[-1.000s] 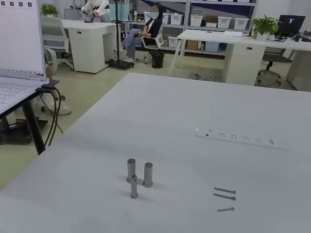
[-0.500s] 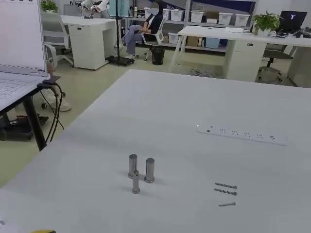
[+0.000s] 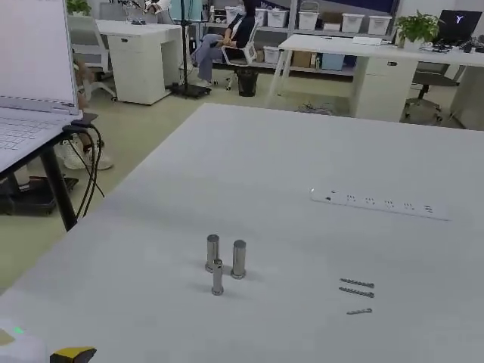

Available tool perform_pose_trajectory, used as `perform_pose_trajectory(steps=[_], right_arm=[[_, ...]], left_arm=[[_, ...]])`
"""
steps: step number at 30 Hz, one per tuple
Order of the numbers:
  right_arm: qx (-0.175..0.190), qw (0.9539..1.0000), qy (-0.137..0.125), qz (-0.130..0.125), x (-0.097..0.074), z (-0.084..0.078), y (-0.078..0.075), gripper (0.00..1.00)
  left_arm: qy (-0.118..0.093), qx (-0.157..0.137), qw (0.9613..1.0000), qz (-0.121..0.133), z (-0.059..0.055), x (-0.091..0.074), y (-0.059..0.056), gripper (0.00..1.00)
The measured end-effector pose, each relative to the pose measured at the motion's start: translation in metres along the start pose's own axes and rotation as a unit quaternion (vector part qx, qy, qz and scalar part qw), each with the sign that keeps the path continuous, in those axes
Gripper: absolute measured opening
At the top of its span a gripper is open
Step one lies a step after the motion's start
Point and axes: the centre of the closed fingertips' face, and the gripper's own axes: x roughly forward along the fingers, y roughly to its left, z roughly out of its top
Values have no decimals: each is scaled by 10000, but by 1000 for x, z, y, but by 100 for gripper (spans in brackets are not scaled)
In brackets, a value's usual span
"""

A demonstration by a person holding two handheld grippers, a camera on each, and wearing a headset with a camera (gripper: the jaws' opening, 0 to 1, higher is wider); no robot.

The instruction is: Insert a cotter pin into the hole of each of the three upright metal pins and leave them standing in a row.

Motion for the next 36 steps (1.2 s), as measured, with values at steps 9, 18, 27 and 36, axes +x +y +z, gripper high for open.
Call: perform_pose_trajectory(steps=[9,18,27,36], right_arm=[[-69,10000,59,-31,2,1,1,94],[-123,9999,84,-16,4,2,3,93],[-118,9997,193,-58,1,-6,0,93],[-10,9997,118,-213,-6,-5,-8,92]], left_arm=[[0,30,10000,-64,1,1,-1,96],[39,79,9998,-163,5,5,-1,94],[-48,162,9994,-313,23,22,1,92],[138,445,9976,-514,33,39,1,88]])
